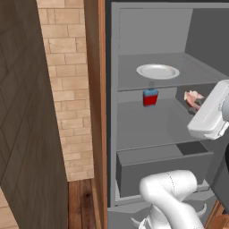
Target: Retrieve the steak from the fridge and place it on the saucepan with marinade on the stove.
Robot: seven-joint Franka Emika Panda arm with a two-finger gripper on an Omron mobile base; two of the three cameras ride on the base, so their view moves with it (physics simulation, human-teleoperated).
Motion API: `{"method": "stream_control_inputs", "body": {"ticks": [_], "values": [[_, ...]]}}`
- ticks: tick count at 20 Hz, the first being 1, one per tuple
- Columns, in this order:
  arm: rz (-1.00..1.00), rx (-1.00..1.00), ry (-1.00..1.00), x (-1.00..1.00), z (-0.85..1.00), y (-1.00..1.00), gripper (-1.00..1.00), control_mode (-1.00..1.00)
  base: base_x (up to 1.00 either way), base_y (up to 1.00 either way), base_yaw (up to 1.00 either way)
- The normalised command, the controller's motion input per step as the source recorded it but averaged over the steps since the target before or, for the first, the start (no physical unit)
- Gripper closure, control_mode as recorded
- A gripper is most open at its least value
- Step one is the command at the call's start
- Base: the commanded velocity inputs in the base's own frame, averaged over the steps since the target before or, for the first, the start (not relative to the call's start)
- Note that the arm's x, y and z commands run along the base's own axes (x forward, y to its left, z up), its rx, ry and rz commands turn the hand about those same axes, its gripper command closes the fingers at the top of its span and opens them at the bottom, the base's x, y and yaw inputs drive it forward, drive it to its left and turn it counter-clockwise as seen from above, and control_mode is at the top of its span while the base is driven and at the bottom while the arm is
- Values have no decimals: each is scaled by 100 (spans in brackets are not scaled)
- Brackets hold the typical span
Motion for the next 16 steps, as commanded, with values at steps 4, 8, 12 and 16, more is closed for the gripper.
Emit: {"method": "stream_control_inputs", "body": {"ticks": [4, 8, 12, 16], "values": [[0, 0, 0, 0, 0, 0, 100, 100, -30, 0, 0], [0, 0, 0, 0, 0, 0, 100, 100, -54, -2, 0], [0, 0, 0, 0, 0, 0, 100, 100, -68, -3, 0], [0, 0, 0, 0, 0, 0, 100, 100, -69, -1, 0]]}}
